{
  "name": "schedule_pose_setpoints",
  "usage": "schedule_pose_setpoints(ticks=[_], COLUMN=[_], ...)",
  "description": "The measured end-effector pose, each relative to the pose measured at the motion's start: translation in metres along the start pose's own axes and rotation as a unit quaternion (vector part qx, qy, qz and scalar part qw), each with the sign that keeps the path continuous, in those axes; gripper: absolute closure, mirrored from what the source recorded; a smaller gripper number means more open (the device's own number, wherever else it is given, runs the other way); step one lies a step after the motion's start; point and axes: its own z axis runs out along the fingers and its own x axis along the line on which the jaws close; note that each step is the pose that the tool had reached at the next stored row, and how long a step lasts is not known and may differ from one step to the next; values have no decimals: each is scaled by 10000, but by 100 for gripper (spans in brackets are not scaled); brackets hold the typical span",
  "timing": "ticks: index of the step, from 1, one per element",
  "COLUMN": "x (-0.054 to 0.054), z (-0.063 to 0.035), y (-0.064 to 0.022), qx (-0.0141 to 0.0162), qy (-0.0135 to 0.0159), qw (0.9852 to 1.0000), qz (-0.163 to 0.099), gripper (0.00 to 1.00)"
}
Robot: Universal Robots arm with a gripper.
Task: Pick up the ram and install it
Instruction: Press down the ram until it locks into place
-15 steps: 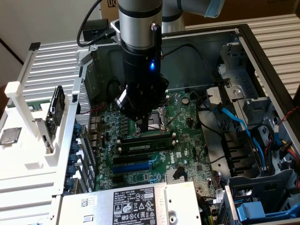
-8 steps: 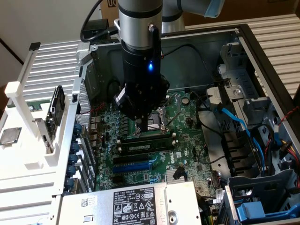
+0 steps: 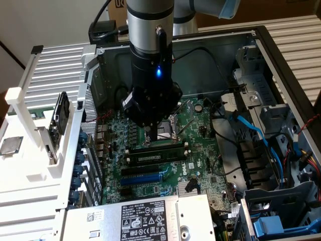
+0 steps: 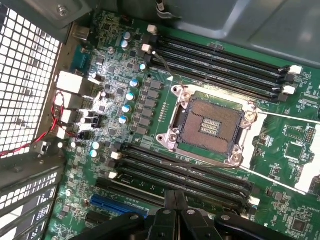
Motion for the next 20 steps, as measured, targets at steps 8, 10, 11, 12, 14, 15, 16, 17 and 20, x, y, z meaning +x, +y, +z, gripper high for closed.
schedule_pose_setpoints(ticks=[8, 10, 11, 12, 14, 15, 16, 17, 20], x=[0, 0, -3, -10, -17, -19, -19, -20, -26], z=[0, 0, 0, 0, -1, -2, -2, -2, -1], y=[0, 0, -1, -3, -5, -5, -6, -6, -6], qx=[-35, -36, -35, -26, -10, -5, -2, -2, -4], qy=[5, 5, 6, 7, 12, 13, 13, 12, -2], qw=[9988, 9988, 9987, 9987, 9985, 9984, 9982, 9980, 9976], qz=[498, 498, 499, 510, 545, 569, 601, 631, 695], gripper=[90, 90, 90, 90, 90, 90, 90, 90, 90])
